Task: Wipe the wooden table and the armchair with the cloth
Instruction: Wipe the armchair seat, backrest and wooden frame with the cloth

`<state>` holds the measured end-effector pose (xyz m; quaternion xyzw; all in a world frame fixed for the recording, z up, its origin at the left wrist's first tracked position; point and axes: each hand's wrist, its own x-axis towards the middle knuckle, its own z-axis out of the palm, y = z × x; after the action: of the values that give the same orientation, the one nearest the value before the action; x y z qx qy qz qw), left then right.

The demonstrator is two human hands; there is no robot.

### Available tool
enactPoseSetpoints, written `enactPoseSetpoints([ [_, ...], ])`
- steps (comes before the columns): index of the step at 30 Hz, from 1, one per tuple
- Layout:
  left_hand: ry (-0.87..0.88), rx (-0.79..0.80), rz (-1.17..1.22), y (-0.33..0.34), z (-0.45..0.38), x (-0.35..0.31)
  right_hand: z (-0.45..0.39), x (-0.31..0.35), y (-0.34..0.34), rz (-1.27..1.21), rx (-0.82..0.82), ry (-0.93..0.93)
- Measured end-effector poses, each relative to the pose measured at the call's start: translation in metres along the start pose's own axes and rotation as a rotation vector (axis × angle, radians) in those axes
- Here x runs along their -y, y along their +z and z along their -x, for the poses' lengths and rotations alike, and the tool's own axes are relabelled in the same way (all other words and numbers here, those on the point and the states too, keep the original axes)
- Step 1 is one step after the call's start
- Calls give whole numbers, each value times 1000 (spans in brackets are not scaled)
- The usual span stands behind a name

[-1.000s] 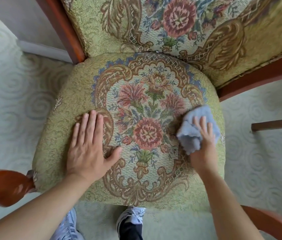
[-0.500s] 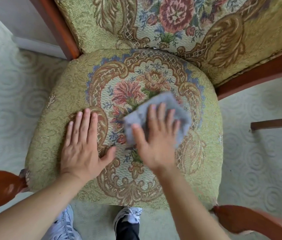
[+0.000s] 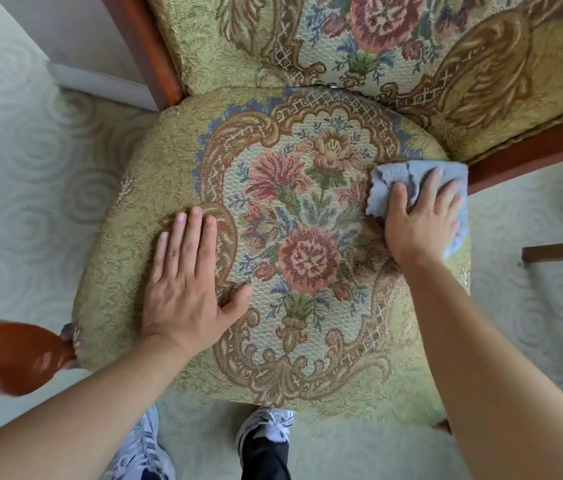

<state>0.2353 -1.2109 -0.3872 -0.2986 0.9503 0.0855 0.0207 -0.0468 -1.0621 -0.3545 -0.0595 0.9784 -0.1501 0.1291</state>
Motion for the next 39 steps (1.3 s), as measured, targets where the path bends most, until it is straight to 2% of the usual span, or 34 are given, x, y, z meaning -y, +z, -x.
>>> enactPoseSetpoints([
  [5, 1, -10, -7, 2, 0, 0, 9, 24, 10, 71, -34, -58],
  [7, 4, -15, -1, 2, -1, 0, 21, 35, 12, 129, 0, -218],
  [10, 9, -20, 10, 0, -1, -1, 63, 47, 22, 215, 81, -565],
  [13, 11, -31, 23, -1, 1, -1, 115, 27, 28, 231, 161, -726],
  [17, 12, -17, 14, -1, 0, 1, 157, -23, 24, 267, 164, -746],
  [20, 14, -5, 15, -1, 0, 1, 143, -25, 19, 314, 171, -751],
  [26, 25, -10, 18, 0, 0, 2, 34, 58, 27, 252, 82, -537],
  [30, 25, 1, 24, -1, 0, 1, -9, 104, 35, 269, 142, -470],
  [34, 22, -7, 37, -1, 0, 2, 19, 91, 30, 230, 124, -631],
  [37, 20, -17, 46, 0, -1, 2, 71, 52, 25, 208, 125, -788],
  [39, 16, -16, 49, -1, 0, 2, 111, 19, 22, 229, 134, -827],
])
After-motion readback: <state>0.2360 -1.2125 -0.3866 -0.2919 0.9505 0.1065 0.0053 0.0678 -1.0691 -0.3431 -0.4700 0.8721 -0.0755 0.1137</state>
